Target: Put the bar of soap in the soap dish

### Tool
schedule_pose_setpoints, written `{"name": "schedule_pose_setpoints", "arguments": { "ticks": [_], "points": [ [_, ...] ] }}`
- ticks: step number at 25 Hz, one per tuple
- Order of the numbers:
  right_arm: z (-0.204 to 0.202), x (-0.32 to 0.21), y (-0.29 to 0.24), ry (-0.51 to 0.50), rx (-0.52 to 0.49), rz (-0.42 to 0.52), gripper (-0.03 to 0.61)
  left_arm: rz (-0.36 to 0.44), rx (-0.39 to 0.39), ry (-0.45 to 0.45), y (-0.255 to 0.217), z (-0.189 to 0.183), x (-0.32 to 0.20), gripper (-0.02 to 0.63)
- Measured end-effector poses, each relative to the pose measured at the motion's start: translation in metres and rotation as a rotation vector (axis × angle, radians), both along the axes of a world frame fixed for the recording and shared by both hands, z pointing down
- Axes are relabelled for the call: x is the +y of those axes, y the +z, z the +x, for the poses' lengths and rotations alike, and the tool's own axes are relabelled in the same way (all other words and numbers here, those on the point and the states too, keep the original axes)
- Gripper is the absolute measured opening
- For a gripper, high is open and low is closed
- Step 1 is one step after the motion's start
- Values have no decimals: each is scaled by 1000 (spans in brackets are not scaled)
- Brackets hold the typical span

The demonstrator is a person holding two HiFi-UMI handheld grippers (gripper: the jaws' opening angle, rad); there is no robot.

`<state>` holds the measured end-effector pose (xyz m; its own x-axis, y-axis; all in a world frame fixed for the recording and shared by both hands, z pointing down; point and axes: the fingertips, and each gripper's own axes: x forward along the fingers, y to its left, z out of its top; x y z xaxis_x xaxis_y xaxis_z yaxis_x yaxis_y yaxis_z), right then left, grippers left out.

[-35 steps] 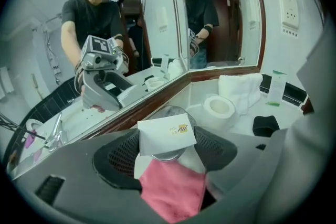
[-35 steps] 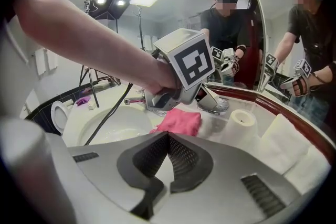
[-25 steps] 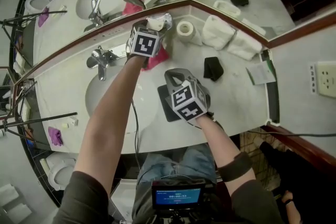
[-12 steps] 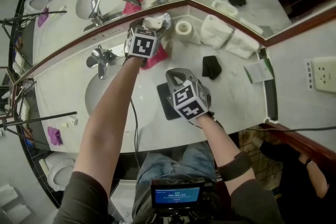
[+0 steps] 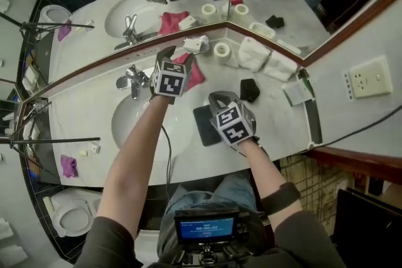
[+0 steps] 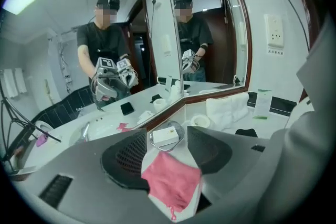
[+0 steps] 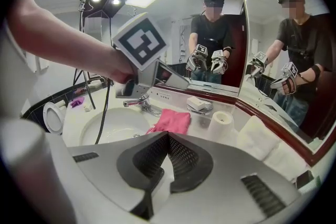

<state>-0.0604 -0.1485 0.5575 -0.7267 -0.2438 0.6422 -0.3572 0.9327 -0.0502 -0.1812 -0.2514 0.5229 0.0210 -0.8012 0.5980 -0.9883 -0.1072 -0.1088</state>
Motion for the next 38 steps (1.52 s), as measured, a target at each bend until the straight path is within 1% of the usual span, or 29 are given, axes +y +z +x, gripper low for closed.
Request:
{"name": "schedule_pose_setpoints", "arguments": {
  "ticks": [3, 7, 9, 11, 14, 18, 24, 30, 38],
  "points": [
    [15, -3, -13, 35, 5, 16, 17, 42, 2, -6, -31, 3, 28, 187],
    [36, -5, -29, 90, 10, 34, 17, 108, 25, -18, -64, 4, 70, 76],
    [47, -5, -32, 112, 17, 42, 17, 128, 37, -27, -74, 4, 93, 34],
    [60, -8, -31, 131, 24, 53, 17, 145, 53, -38, -82, 3, 114, 7],
    [75, -12, -33, 161, 30, 62, 17, 167, 72, -57, -89, -1, 141, 2],
    [92, -13, -32, 199, 34, 52, 17, 177, 84, -83, -91, -8, 175, 2],
    [115, -17, -34, 251, 22, 36, 17, 195, 97, -120, -95, -12, 212, 2],
    [129, -15, -38, 279, 4, 34, 17, 203, 111, -157, -99, -13, 241, 1],
    [139, -9, -30, 299, 6, 15, 17, 205, 93, -185, -96, -17, 262, 0]
  ]
}}
